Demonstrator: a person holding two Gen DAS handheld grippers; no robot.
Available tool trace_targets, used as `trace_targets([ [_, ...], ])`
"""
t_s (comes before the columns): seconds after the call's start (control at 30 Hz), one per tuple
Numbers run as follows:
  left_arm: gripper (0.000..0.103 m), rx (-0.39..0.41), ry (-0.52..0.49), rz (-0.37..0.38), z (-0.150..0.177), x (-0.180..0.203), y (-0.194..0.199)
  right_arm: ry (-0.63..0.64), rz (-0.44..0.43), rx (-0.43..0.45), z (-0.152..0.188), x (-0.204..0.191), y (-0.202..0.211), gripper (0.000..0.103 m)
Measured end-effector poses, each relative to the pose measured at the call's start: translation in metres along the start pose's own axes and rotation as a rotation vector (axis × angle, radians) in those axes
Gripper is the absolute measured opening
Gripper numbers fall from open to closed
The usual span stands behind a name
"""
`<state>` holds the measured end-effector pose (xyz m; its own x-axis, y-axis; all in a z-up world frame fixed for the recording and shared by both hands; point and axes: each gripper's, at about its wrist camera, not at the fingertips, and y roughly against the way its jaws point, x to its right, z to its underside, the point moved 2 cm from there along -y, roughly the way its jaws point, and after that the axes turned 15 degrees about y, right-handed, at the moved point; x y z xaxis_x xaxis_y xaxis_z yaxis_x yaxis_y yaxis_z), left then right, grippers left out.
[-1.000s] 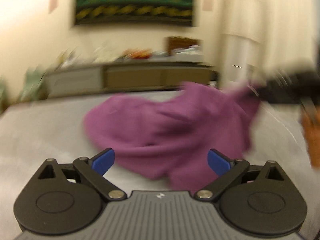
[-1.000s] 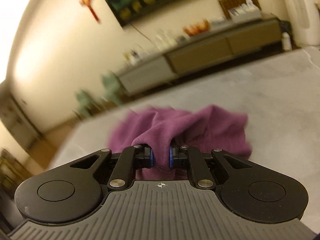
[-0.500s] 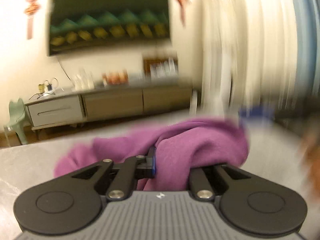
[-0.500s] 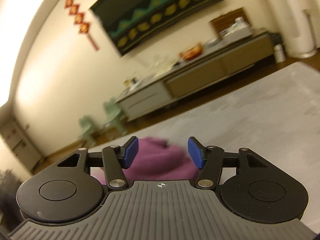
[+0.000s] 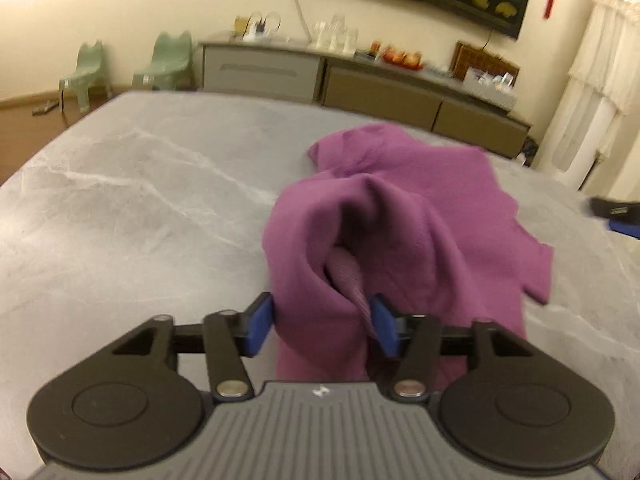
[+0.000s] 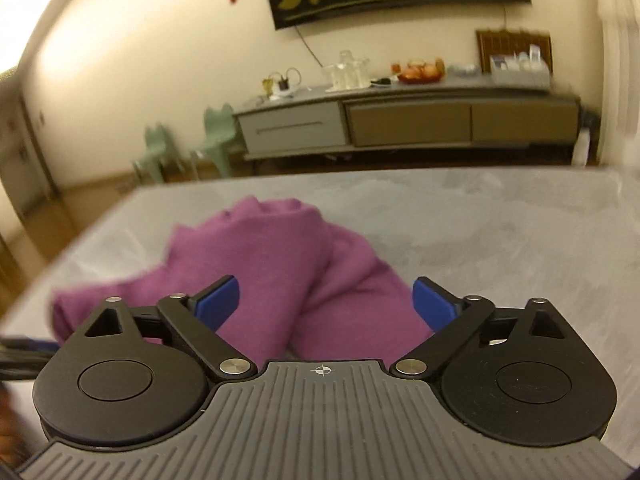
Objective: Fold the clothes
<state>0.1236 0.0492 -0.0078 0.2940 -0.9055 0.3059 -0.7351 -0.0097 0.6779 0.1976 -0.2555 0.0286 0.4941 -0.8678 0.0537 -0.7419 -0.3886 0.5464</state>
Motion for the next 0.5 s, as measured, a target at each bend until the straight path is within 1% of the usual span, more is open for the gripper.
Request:
trace_targets([
  [0.03,0.069,0.013,-0.03,0.028,0.008,0.01,0.009,0.039,0.025,-0.014,0.002,-0.003,-0.008,0.096],
  [0.07,0.075,0.016,-0.065,0.058,0.015,0.022,0.015,0.071,0.041,-0.043,0.004,-0.005,-0.02,0.096],
  [0.1,0.087,0.019,-0.1,0.088,0.022,0.034,0.02,0.103,0.057,-0.072,0.006,-0.006,-0.032,0.096],
  [0.13,0.089,0.023,-0.134,0.118,0.03,0.045,0.026,0.124,0.071,-0.106,0.011,-0.008,-0.045,0.096],
  [0.17,0.089,0.019,-0.17,0.127,0.035,0.056,0.023,0.145,0.085,-0.141,0.016,-0.01,-0.057,0.096],
  [0.2,0.089,0.012,-0.204,0.121,0.039,0.064,0.013,0.163,0.075,-0.158,0.019,-0.013,-0.065,0.093],
  [0.23,0.087,0.001,-0.228,0.109,0.042,0.071,0.001,0.181,0.063,-0.175,0.021,-0.016,-0.073,0.089],
  [0.27,0.08,-0.014,-0.236,0.088,0.043,0.073,-0.013,0.199,0.052,-0.191,0.024,-0.019,-0.08,0.083],
  [0.3,0.053,-0.03,-0.238,0.065,0.043,0.074,-0.027,0.217,0.04,-0.207,0.026,-0.022,-0.088,0.061],
  [0.33,0.027,-0.041,-0.231,0.056,0.041,0.072,-0.036,0.235,0.028,-0.223,0.029,-0.025,-0.095,0.031],
  [0.37,0.024,-0.051,-0.221,0.054,0.039,0.069,-0.043,0.253,0.017,-0.239,0.031,-0.028,-0.102,0.023],
  [0.4,0.017,-0.05,-0.192,0.064,0.032,0.064,-0.044,0.28,0.028,-0.246,0.03,-0.031,-0.102,0.007],
  [0.43,0.011,-0.038,-0.152,0.073,0.023,0.056,-0.039,0.307,0.04,-0.252,0.028,-0.033,-0.102,0.0],
  [0.47,0.01,-0.005,-0.091,0.063,0.01,0.045,-0.028,0.316,0.058,-0.247,0.025,-0.029,-0.097,0.0],
  [0.5,0.009,0.045,-0.025,0.048,-0.006,0.029,-0.014,0.324,0.076,-0.241,0.022,-0.024,-0.091,0.0],
])
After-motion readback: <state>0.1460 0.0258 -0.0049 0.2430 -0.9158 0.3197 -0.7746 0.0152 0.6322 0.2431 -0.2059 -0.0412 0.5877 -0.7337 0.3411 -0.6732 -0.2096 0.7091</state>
